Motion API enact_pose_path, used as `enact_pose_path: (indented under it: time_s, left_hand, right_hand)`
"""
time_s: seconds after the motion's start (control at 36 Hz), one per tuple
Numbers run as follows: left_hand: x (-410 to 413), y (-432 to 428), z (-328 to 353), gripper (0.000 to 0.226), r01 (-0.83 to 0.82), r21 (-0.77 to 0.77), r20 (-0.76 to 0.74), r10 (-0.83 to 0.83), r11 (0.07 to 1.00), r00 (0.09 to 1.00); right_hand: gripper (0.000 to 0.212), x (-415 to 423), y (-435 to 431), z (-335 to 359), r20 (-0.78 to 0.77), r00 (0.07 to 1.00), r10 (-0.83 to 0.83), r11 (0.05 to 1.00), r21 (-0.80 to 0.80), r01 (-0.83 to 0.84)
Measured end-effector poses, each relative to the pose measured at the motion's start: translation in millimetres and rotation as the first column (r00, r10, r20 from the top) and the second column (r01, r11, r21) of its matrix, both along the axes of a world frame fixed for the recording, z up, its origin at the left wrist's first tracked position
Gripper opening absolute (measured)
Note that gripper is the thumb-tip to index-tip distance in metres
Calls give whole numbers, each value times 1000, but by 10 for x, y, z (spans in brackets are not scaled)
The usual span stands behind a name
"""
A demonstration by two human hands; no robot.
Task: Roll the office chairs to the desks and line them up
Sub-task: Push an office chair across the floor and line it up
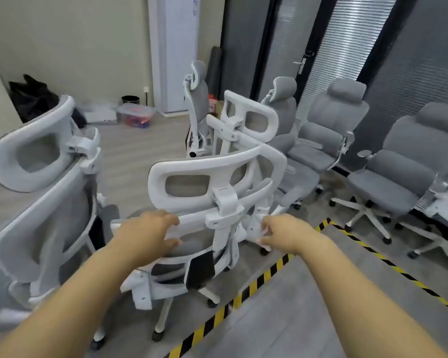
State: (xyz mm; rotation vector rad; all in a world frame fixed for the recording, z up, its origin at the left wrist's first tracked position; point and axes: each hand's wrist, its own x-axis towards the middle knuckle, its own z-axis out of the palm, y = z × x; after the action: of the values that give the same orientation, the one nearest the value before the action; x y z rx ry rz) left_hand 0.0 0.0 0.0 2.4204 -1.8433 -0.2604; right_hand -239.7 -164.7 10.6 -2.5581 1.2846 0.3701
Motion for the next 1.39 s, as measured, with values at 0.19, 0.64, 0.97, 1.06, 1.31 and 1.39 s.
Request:
enact_pose_path:
  time_s: [0.19,0.64,0.97,1.06,1.31,1.39]
  left_hand:
    - [-177,-551,-159,55,-143,-13,64,144,990,987]
    - [-168,-434,-686,36,-267,-282,43,290,922,956]
    - [-208,83,-683,33,-218,-294,-14,223,931,975]
    - [-248,283,-701,40,-163,-311,-1,171,936,985]
    - [-535,1007,-711,46,-36,-380,-8,36,924,999]
    - [-678,1210,-691,46,-4,-378,-12,0,926,1000]
  right_hand:
    - [46,127,-852,-110,96,988,120,985,-137,-107]
    - [51,347,-1156,-671,235,950,207,965,-208,-159]
    - [55,18,-418,-771,326,933,156,953,-297,-56]
    - [55,-137,-137,-811,352,928,121,951,-310,-6]
    - [52,-709,851,-879,430,903,8,940,-312,141]
    - [52,-950,1181,-862,480,877,-19,932,-308,189]
